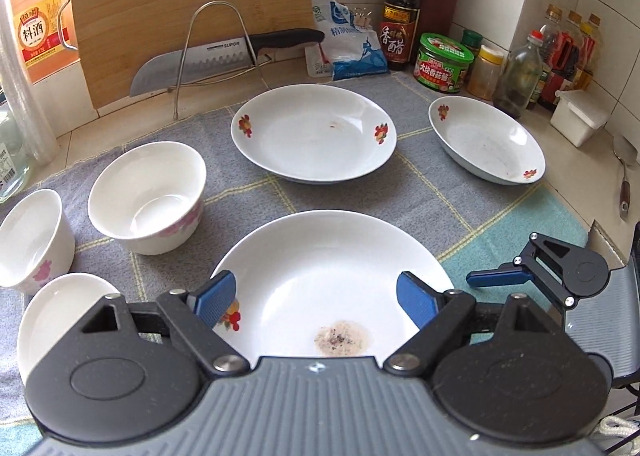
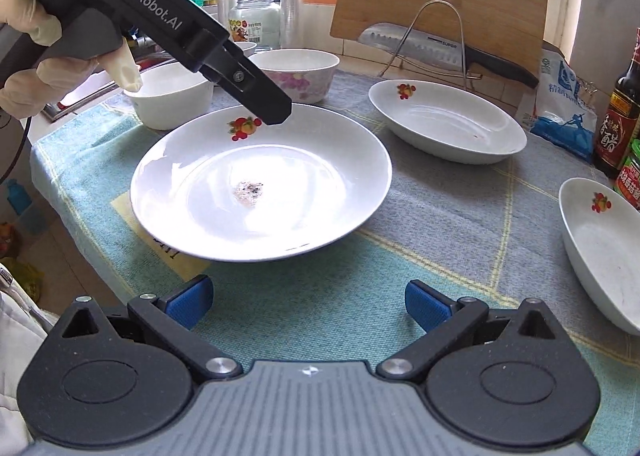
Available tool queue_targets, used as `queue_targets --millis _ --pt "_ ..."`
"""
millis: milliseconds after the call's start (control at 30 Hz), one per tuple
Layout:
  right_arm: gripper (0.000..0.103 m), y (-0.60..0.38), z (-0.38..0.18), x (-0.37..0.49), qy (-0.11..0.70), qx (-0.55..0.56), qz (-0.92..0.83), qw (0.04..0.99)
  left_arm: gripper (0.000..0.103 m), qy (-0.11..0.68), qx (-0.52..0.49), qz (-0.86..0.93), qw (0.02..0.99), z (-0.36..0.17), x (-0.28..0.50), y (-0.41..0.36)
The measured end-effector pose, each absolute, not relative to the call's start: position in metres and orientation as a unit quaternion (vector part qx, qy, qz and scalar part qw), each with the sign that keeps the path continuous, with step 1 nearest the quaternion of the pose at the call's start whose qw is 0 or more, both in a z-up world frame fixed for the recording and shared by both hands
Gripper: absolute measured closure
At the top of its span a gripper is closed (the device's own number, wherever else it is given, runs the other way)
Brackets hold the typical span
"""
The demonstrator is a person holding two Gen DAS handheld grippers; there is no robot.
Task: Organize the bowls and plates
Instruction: 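Bring the held plate above the shallow white plate by the wall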
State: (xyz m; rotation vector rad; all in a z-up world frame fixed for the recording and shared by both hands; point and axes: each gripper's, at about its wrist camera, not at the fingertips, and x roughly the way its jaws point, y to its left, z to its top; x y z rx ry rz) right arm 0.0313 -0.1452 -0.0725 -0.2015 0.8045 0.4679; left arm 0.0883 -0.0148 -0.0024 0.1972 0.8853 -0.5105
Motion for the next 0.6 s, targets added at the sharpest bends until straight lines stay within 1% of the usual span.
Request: queue_targets --millis 300,600 --pt "0.000 -0.127 -0.078 0.031 0.372 -0.104 0.243 0.890 0.016 0.432 0.098 -0.239 0.864 -0.005 0.089 0.000" --pt "0.000 -0.122 -0.082 0.037 0.351 -0.101 0.258 0.895 0.016 0.453 0.133 -0.262 0.842 -0.014 0.117 0.000"
